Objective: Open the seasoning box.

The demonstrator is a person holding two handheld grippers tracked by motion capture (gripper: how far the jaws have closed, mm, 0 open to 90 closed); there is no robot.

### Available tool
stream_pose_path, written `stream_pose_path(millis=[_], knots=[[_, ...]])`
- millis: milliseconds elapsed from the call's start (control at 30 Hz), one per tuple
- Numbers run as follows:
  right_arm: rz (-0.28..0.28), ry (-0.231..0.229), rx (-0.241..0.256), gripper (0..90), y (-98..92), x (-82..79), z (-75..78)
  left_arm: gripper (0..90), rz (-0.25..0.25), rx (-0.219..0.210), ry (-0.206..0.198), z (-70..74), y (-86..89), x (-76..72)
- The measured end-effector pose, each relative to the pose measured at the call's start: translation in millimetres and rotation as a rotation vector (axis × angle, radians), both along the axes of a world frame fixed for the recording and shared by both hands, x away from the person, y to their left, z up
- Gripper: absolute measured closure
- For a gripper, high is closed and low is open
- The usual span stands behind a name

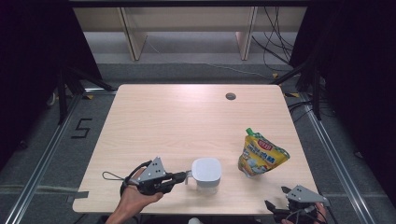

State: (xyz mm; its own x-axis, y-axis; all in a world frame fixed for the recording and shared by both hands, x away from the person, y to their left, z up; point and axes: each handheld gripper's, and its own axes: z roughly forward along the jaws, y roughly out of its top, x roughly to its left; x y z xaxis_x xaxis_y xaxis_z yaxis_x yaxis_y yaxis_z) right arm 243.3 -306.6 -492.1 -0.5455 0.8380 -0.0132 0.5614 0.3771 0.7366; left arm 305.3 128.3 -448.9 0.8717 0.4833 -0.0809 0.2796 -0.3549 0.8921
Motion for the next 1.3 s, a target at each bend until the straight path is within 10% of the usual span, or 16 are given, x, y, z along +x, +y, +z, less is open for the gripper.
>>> stream_pose_path(millis=[1300], knots=[[0.033, -0.036, -0.019, 23.9, 3.2, 2.4, -1.0, 87.3, -0.049, 0.004, -0.006, 34.1, -24.8, 14.2]])
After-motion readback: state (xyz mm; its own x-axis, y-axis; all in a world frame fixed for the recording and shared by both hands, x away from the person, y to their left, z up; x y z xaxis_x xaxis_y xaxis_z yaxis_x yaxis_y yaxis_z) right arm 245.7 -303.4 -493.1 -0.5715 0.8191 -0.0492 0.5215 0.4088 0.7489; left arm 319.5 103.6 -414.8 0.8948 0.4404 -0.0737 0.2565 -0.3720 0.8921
